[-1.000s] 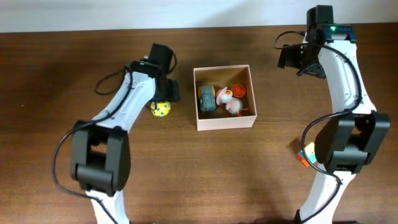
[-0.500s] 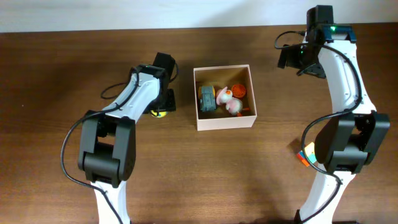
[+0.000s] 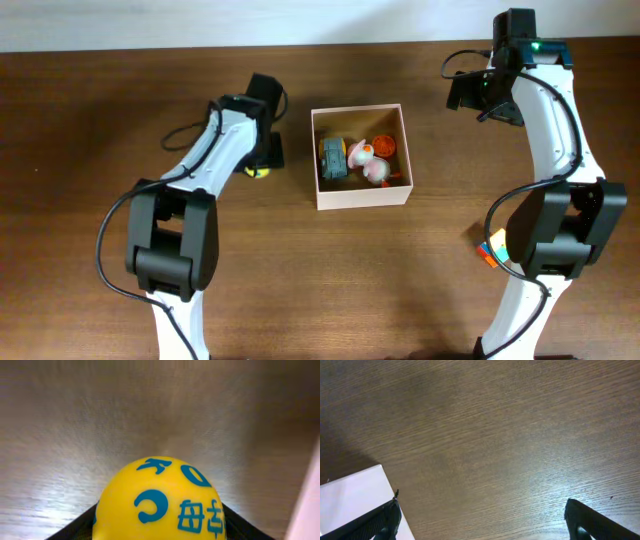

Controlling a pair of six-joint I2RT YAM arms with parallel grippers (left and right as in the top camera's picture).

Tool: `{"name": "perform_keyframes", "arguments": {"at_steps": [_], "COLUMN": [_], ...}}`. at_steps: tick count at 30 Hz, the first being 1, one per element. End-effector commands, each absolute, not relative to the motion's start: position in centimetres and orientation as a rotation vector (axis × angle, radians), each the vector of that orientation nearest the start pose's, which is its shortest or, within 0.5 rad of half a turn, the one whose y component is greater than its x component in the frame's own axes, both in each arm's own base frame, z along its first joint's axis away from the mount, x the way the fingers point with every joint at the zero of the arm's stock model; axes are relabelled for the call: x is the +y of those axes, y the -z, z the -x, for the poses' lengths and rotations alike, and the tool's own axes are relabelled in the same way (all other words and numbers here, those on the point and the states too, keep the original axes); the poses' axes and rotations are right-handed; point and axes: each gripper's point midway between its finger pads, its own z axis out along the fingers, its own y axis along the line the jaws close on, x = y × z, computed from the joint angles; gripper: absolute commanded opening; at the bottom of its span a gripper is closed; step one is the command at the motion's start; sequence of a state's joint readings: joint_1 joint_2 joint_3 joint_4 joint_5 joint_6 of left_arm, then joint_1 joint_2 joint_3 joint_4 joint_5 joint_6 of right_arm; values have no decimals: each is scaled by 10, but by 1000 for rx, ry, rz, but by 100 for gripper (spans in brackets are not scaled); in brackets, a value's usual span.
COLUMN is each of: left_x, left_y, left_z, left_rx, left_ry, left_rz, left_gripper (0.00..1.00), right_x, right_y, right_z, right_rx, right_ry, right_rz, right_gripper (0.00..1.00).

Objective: Pack container
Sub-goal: 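Lift the yellow ball with the left gripper and carry it over the box, then open the left gripper to release the yellow ball into the box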

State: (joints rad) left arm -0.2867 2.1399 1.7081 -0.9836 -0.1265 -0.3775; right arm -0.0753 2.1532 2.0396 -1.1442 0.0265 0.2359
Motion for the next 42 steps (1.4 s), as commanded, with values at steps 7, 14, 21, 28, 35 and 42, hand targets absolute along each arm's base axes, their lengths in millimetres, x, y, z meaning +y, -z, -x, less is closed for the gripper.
{"name": "perform_keyframes", "arguments": {"at_steps": [7,14,21,28,35,42], "left_x": [-153,-202,-260,-287,-294,-292], "left_y": [-151,-179,-185,-170,-131,-107], "left_z": [-454,-434,-418,-398,-387,-384], "left_rx": [2747,2671,2515,2472,2519,2568], "left_ry": [90,178,178,183,259,246], "left_rz": [-42,-338,-782,-978,-1021,-1036], "left_gripper": [63,62,64,64,63,65], "right_x": [-42,-42,-42,-42,-42,-42], "right_y": [-131,-131,-131,-131,-131,-131], "right_z": [-489,-489,-489,-489,-489,-489], "right_rx": [2791,2791,2791,2791,2791,2791], "right_ry": [15,16,16,16,16,16], "right_rz": [-455,-455,-455,-455,-455,-455], "right_gripper": [99,99,99,99,99,99]}}
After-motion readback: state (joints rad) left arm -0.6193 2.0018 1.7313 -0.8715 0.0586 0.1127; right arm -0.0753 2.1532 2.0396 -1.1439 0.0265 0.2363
